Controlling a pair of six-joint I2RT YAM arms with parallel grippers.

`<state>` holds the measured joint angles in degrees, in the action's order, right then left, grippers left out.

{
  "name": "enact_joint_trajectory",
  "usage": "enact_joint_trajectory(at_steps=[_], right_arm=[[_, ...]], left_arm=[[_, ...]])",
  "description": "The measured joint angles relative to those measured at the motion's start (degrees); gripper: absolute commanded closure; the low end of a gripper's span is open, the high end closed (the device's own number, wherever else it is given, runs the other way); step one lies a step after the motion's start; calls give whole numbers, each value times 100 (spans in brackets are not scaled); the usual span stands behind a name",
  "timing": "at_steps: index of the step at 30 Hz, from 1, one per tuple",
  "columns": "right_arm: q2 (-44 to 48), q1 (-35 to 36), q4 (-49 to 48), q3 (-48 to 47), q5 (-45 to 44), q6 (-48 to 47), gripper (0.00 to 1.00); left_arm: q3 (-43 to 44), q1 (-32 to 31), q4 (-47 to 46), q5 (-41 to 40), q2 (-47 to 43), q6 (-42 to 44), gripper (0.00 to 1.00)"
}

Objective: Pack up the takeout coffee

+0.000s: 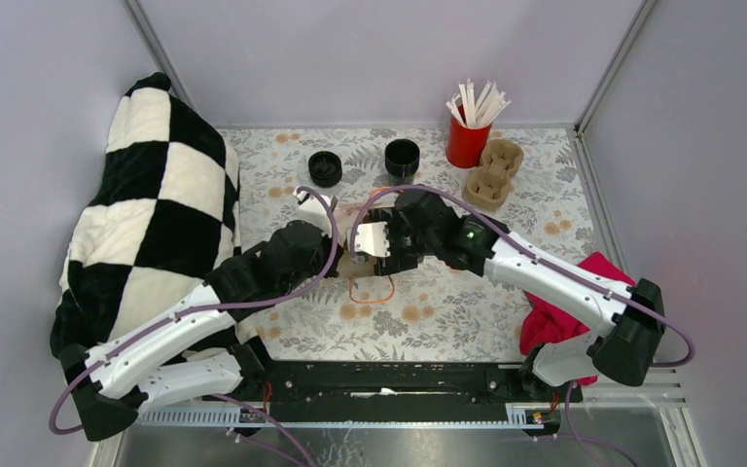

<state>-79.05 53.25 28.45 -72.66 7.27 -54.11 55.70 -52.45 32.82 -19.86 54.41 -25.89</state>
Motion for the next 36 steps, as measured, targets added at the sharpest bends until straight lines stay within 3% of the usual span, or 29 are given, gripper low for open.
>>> enact_joint_trajectory(at_steps=[20,30,36], right_arm=[[-343,369,-868,271,-817,98,100],[-531,313,-1447,315,-752,-367,100],[-568,-94,-1480,485,-319,-468,100]], left_arm=[[-363,-26,-170,-249,-291,-87,100],[-361,-11,-101,-190,-310,-72,100],[-354,-17,-74,-299,-343,-160,100]])
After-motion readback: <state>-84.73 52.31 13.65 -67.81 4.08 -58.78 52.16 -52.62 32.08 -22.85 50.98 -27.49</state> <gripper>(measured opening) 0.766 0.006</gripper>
